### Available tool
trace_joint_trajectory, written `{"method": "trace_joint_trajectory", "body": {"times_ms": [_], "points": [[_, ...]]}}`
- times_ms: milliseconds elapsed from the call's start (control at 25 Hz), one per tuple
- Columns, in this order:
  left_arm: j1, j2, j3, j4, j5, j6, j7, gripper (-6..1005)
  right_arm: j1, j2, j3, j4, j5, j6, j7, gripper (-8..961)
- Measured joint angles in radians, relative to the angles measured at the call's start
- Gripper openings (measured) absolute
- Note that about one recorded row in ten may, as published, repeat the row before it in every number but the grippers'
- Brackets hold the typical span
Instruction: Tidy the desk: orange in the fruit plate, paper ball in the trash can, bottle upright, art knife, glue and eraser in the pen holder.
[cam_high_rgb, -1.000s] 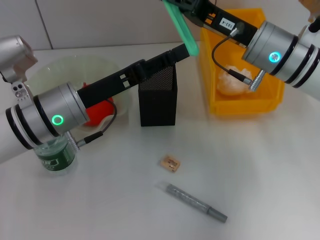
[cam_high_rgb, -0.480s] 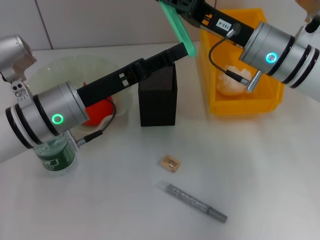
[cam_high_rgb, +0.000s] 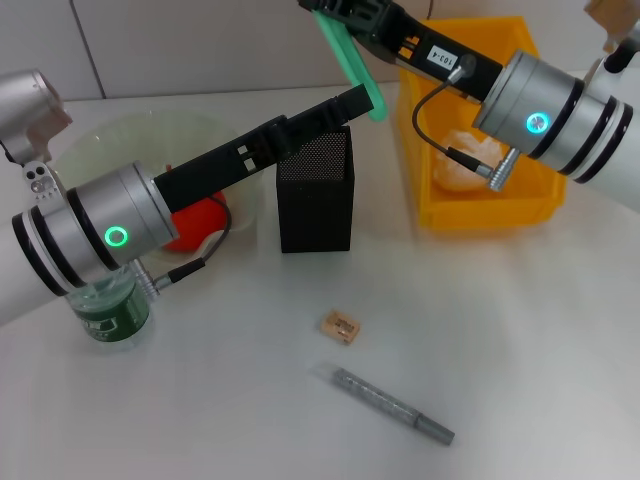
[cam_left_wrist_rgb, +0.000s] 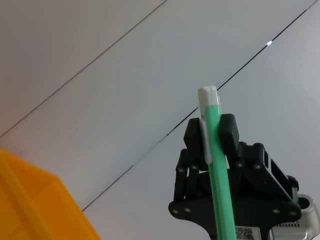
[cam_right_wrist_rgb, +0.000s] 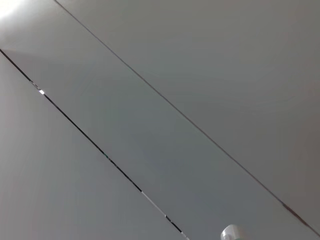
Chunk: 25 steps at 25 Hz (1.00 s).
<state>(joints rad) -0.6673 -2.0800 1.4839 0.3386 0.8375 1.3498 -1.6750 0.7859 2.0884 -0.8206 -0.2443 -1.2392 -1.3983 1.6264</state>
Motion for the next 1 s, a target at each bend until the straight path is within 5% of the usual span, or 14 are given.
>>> {"method": "trace_joint_trajectory", "body": {"times_ms": [1000], "points": [[-0.01, 0.0, 0.022, 0.0, -0.026, -0.026, 0.011, 601, 0.014, 0.002, 0.0, 0.011, -0.004, 0.003, -0.028, 168]]}}
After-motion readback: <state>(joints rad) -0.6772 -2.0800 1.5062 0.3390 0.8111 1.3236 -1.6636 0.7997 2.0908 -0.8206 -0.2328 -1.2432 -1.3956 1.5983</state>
